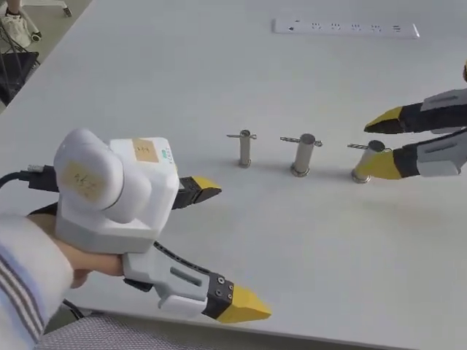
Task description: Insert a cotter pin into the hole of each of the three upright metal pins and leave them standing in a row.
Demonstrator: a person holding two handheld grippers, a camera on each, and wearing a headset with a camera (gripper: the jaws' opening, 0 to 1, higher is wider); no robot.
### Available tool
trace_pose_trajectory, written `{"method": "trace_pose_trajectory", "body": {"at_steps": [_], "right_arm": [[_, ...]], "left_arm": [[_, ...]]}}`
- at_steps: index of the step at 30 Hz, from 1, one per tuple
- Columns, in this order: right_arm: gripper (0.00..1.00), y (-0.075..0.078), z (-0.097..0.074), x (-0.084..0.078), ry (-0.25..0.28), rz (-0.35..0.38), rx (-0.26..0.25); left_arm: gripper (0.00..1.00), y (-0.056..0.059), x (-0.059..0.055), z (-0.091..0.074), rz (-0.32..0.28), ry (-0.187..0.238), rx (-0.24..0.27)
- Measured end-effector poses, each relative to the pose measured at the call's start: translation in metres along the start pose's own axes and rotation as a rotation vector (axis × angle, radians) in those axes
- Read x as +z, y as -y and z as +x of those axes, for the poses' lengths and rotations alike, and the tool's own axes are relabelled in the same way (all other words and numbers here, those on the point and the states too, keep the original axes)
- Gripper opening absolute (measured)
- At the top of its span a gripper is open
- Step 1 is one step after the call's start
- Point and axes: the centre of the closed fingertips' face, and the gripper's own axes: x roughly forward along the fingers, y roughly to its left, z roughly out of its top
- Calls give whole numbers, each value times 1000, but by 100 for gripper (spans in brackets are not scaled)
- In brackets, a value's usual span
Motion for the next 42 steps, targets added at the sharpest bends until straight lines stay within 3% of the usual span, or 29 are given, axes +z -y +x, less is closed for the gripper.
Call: {"method": "trace_pose_trajectory", "body": {"at_steps": [5,8,17,23,25,33,42], "right_arm": [[62,-20,-11,4,13,13,-33],[73,-25,-16,10,46,61,-65],[80,-42,-30,17,111,178,-172],[86,-50,-35,21,190,275,-196],[89,-51,-36,18,189,279,-209],[98,-63,-39,3,164,324,-202],[98,-68,-42,0,177,353,-216]], "left_arm": [[99,-2,3,-9,-20,29,12],[99,-6,5,-13,-21,41,30],[99,-11,18,-30,-44,122,74],[99,-16,31,-40,-70,209,101],[99,-18,34,-41,-87,233,98],[99,-27,37,-42,-91,247,130],[99,-28,31,-36,-124,250,132]]}}
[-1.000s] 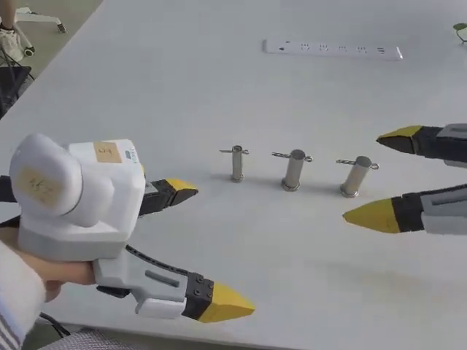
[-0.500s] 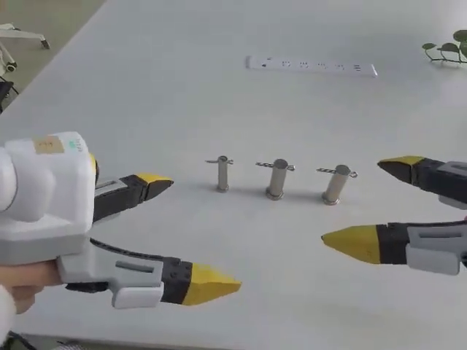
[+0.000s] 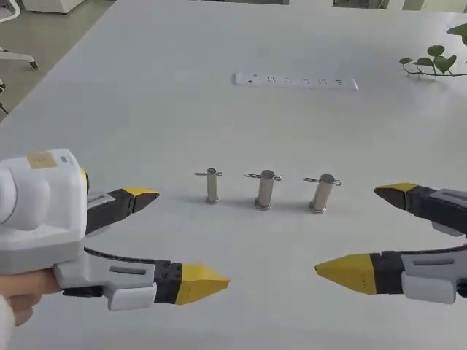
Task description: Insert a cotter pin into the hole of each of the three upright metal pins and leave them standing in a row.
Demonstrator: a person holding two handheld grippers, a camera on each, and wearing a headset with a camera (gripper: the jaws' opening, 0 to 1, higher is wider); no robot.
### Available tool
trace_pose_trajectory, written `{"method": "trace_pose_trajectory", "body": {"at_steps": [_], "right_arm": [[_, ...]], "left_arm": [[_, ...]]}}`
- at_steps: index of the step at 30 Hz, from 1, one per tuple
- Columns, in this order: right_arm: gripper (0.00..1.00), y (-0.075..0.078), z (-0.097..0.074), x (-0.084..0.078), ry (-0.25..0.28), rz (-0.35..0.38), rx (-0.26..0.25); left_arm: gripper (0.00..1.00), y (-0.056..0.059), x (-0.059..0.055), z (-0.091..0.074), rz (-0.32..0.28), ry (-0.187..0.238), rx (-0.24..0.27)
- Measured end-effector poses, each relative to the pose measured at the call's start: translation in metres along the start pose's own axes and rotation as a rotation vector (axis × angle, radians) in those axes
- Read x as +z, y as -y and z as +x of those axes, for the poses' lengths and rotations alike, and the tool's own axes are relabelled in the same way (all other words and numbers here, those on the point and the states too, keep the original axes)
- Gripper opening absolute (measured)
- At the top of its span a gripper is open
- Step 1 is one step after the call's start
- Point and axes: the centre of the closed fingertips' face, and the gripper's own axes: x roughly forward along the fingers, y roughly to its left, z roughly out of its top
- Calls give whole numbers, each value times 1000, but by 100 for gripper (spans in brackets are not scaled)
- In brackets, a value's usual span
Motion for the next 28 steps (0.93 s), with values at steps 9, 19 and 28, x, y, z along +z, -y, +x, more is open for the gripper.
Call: {"method": "trace_pose_trajectory", "body": {"at_steps": [9,19,28], "right_arm": [[98,4,-4,-16,-20,33,-36],[98,10,-7,-30,-42,75,-69],[98,12,-8,-34,-98,44,-65]], "left_arm": [[99,-4,-3,-5,-10,-3,39],[99,-6,-11,-11,-27,-20,69],[99,-8,-14,-13,-31,-33,75]]}}
